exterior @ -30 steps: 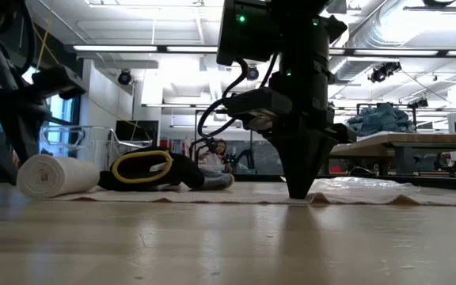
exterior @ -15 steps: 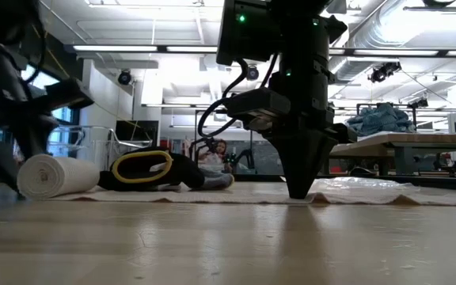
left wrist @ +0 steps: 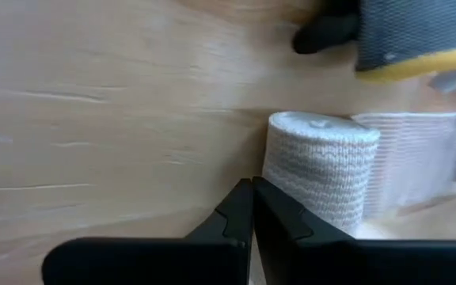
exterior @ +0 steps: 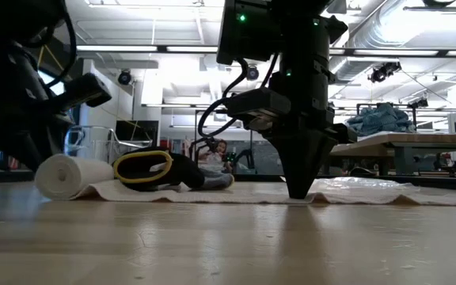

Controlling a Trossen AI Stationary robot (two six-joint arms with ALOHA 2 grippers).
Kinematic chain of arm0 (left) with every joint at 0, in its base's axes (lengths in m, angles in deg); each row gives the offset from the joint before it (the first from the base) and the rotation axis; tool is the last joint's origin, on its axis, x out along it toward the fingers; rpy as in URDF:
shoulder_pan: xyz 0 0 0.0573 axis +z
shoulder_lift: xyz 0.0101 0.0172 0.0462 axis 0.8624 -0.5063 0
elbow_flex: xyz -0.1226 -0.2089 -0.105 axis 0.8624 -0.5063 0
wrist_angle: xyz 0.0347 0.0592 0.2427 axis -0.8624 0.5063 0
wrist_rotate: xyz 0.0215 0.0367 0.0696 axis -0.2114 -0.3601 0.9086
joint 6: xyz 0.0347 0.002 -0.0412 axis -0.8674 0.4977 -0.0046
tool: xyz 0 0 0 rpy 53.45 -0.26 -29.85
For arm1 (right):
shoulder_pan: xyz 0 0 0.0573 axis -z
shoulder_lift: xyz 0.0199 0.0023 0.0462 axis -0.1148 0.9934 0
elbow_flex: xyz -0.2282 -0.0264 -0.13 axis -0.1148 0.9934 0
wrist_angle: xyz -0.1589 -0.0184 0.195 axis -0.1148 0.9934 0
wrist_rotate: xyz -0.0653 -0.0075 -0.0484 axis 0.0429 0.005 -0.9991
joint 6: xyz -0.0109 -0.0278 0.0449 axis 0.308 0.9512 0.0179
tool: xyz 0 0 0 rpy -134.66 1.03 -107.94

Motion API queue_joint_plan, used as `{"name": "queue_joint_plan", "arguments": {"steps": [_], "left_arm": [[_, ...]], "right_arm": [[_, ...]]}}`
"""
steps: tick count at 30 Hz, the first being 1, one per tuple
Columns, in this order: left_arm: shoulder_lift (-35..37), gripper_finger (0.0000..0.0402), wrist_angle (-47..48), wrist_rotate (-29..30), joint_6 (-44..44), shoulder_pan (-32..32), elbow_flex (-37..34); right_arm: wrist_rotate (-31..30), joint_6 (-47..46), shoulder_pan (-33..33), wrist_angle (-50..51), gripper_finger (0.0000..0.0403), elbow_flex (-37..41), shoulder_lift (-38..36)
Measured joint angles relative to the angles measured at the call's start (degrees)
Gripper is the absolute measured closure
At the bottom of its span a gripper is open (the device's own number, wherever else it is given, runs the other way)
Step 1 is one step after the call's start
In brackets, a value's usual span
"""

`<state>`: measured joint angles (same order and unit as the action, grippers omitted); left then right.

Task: Roll bandage
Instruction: Roll the white-brown bandage

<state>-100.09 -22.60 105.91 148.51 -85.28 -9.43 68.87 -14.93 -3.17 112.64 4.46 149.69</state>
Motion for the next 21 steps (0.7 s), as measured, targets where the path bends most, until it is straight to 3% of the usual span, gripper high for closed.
{"name": "queue_joint_plan", "arguments": {"steps": [9,14,21], "left_arm": [[0.00,0.0401,-2.97,-0.80,-3.90,1.68,0.00],[0.00,0.0401,-2.08,-1.03,-4.71,1.69,0.00],[0.00,0.0401,-2.38,-1.23,-5.40,1.69,0.00]], "right_arm": [[-0.15,-0.01,0.00,-0.54,0.0403,0.10,-1.55],[-3.93,-1.60,0.19,0.17,0.0402,0.27,-5.47],[-3.78,-5.00,0.42,-20.91,0.0402,-0.04,-5.28]]}}
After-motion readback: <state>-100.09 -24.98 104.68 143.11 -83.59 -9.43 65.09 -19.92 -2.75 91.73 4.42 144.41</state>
